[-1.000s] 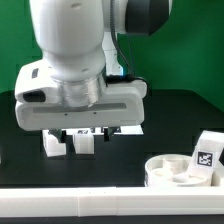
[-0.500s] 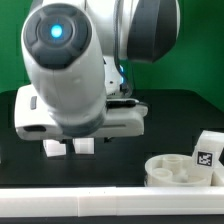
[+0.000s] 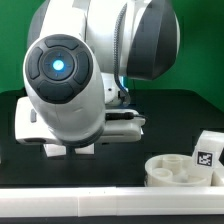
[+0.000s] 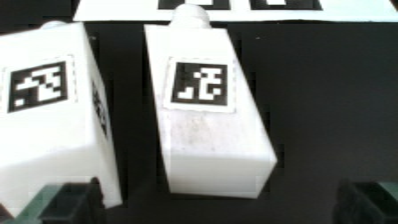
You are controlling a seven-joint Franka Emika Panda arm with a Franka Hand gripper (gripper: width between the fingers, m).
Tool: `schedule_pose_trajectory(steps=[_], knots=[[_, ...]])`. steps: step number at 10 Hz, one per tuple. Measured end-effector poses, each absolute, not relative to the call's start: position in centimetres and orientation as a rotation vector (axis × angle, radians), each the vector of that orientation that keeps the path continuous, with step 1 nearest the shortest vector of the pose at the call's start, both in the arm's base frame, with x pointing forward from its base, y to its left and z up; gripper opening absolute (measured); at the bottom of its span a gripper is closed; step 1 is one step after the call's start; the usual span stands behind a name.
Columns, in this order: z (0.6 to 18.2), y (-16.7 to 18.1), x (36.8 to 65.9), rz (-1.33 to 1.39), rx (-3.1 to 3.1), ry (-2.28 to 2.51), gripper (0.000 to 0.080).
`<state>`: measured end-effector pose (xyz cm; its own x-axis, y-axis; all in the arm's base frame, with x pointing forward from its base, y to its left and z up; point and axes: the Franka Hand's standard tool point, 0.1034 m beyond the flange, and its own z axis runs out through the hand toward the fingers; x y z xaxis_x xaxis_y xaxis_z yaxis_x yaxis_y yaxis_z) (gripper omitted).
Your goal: Assemble stool
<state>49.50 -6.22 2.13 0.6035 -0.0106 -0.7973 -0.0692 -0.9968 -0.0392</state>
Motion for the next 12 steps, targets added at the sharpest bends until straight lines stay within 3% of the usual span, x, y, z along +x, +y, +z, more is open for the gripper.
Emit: schedule_pose_trajectory(steps=[10, 12], knots=[[0.1, -6.3, 47.3, 1.378, -2.751, 0.077, 0.0649], [0.1, -6.3, 47.3, 1.377, -2.751, 0.077, 0.0611]])
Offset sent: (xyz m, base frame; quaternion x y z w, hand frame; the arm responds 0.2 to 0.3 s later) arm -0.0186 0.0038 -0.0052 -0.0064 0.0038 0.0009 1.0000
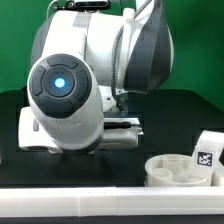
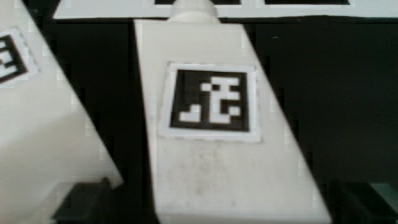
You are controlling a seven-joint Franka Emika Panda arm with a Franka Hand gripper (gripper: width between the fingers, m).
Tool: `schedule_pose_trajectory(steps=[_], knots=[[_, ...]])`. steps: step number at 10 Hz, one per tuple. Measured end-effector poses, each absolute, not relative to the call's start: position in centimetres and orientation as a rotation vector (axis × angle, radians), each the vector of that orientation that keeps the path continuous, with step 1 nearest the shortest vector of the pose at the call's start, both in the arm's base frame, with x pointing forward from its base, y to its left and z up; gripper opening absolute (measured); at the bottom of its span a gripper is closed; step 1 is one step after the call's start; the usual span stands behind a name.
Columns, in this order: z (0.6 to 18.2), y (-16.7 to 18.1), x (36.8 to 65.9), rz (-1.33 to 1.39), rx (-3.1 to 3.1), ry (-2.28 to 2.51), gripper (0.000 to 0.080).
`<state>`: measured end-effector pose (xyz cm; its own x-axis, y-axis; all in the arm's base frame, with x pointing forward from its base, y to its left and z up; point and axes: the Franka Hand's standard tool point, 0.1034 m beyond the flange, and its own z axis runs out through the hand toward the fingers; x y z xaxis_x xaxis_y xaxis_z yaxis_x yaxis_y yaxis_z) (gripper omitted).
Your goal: Assemble stool
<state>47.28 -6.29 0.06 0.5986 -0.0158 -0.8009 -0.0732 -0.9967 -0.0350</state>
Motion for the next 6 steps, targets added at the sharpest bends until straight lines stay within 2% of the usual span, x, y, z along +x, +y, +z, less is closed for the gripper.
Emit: schedule_pose_trajectory(steps=[2, 6], knots=[[0.09, -6.31, 47.32, 1.376, -2.751, 0.077, 0.0318], [0.27, -6.46, 47.76, 1.358, -2.751, 0.078, 0.0323]])
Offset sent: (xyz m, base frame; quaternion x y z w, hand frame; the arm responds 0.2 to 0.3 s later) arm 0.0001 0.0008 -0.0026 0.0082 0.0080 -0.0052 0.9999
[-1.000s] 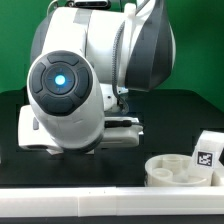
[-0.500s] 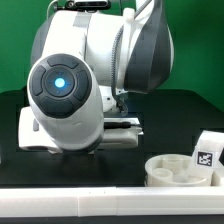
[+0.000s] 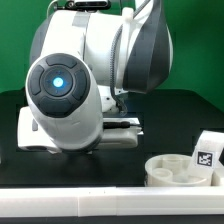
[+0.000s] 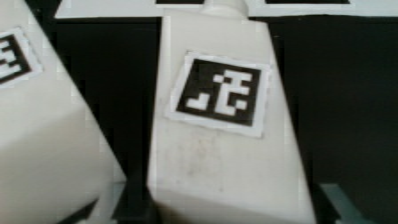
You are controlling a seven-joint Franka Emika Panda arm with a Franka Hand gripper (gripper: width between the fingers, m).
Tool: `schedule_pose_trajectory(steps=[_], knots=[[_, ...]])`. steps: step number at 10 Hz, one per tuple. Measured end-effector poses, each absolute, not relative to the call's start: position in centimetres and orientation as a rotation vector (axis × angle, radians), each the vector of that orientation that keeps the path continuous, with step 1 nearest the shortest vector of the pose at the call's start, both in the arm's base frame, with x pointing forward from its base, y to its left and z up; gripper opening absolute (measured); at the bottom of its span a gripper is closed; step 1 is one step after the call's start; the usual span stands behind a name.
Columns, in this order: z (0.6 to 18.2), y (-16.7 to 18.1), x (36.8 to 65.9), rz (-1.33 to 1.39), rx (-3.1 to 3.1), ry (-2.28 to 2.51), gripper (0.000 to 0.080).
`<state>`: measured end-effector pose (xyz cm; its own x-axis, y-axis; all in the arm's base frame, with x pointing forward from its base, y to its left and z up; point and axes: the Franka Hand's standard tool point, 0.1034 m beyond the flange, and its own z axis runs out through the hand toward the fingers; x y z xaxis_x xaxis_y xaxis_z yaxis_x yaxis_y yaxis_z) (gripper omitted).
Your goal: Assemble stool
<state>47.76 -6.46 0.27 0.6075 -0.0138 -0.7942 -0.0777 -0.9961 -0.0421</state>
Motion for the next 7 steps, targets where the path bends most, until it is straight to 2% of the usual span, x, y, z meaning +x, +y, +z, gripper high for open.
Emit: schedule_pose_trajectory(steps=[2, 5, 6, 7], knots=[[1.6, -6.8, 49.3, 1.328, -2.752, 0.063, 0.0323], [5.4, -6.1, 52.5, 1.301, -2.763, 0.027, 0.0323], [6.0, -5.7, 53.5, 1.274, -2.784, 0.023, 0.0324], [5.7, -5.8, 53.5, 1.261, -2.792, 0.026, 0.0324]])
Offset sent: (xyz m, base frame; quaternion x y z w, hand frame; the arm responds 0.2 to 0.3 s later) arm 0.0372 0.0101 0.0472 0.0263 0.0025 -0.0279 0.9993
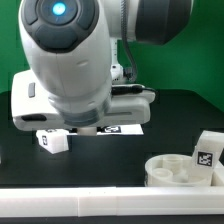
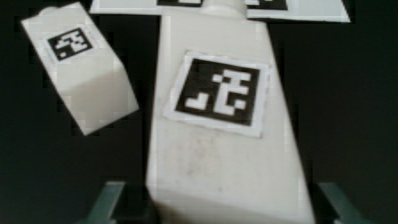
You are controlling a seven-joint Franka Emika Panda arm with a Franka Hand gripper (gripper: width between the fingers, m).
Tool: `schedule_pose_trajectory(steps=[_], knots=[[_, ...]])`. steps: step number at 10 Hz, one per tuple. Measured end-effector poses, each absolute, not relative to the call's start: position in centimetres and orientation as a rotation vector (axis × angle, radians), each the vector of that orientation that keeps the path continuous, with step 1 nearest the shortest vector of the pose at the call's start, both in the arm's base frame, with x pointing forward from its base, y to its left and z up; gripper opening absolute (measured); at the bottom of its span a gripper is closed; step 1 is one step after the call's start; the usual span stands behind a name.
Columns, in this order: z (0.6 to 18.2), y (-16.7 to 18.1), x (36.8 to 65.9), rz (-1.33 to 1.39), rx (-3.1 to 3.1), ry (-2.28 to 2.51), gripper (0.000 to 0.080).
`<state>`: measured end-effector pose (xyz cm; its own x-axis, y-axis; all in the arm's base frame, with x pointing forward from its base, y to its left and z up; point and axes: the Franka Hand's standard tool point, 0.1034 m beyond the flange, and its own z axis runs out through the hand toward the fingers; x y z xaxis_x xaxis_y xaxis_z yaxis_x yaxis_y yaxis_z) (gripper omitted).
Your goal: Assemble stool
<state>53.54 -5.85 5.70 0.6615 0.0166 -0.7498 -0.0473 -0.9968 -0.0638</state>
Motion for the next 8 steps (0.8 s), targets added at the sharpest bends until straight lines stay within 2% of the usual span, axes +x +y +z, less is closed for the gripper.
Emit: schedule_pose_trajectory(steps=[3, 4, 5, 8], knots=[[5.2, -6.1, 54.3, 1.183, -2.834, 0.027, 0.0324], [5.1, -6.2, 55.3, 1.065, -2.892, 0.024, 0.0324], [5.5, -5.8, 55.5, 0.973, -2.930, 0.026, 0.0324], [8.3, -3.7, 57.3, 0.711, -3.030, 0.069, 0.0324]])
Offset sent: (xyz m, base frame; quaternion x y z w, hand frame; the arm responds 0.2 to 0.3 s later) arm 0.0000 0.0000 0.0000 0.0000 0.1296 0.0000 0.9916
